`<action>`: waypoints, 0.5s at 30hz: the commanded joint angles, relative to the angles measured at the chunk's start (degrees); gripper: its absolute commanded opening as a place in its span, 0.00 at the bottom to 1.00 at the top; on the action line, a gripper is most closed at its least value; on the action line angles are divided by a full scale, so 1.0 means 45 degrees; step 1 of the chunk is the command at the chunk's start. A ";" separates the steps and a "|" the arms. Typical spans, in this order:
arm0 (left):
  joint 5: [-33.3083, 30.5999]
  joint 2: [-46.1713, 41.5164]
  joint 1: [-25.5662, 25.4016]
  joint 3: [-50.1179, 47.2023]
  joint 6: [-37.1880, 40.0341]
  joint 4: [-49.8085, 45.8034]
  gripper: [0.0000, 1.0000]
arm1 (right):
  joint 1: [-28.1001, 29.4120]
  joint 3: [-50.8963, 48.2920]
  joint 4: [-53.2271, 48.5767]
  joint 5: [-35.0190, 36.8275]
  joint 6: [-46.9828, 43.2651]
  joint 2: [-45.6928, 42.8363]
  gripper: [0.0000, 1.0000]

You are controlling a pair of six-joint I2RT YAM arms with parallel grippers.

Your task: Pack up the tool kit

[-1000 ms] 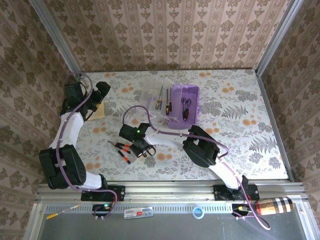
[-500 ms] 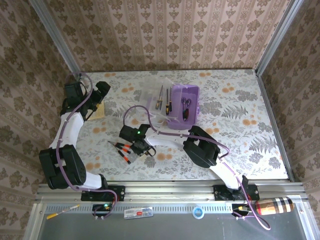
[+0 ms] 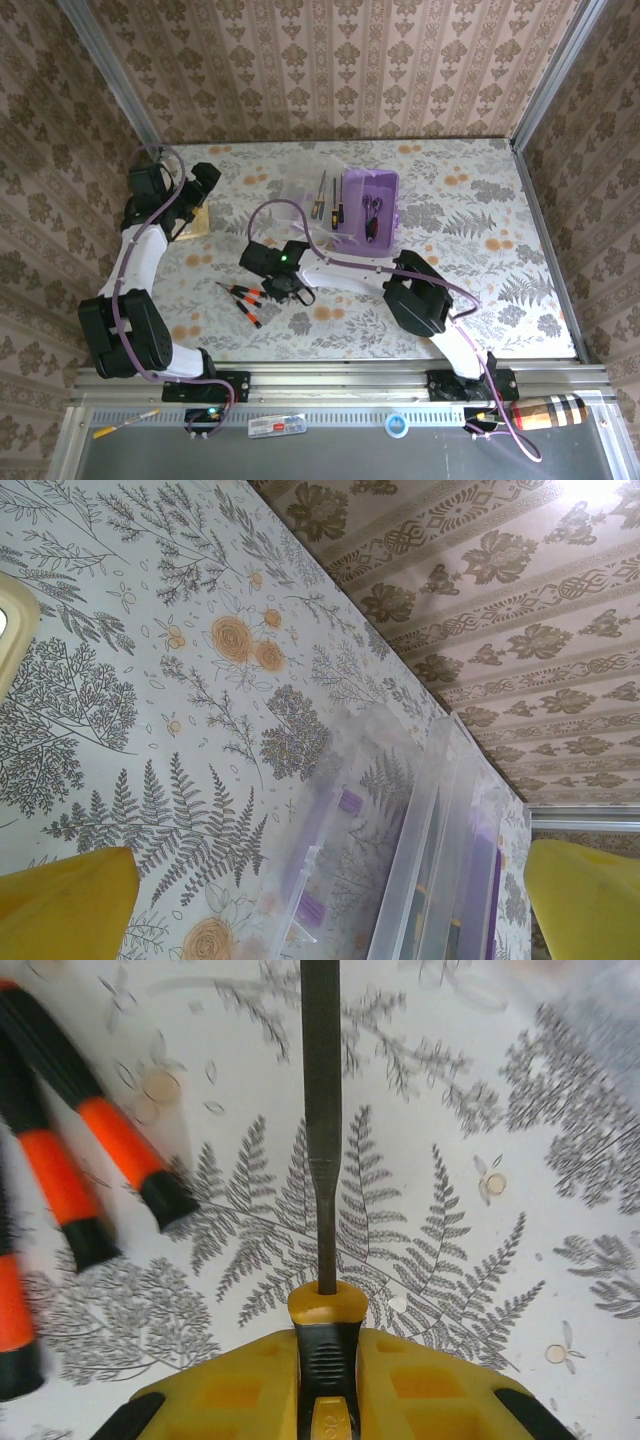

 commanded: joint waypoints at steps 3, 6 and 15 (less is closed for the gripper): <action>0.0234 -0.0181 -0.0009 -0.0107 -0.0188 0.0339 1.00 | -0.0340 0.0692 -0.0585 0.0330 -0.0058 -0.1140 0.21; 0.0285 -0.0106 -0.0023 -0.0090 -0.0188 0.0339 1.00 | -0.0670 0.0710 -0.0428 -0.0026 0.0015 -0.1615 0.21; 0.0535 0.0143 -0.0207 0.0010 -0.0207 0.0361 1.00 | -0.2327 0.0948 -0.0222 -0.0897 0.0253 -0.2708 0.20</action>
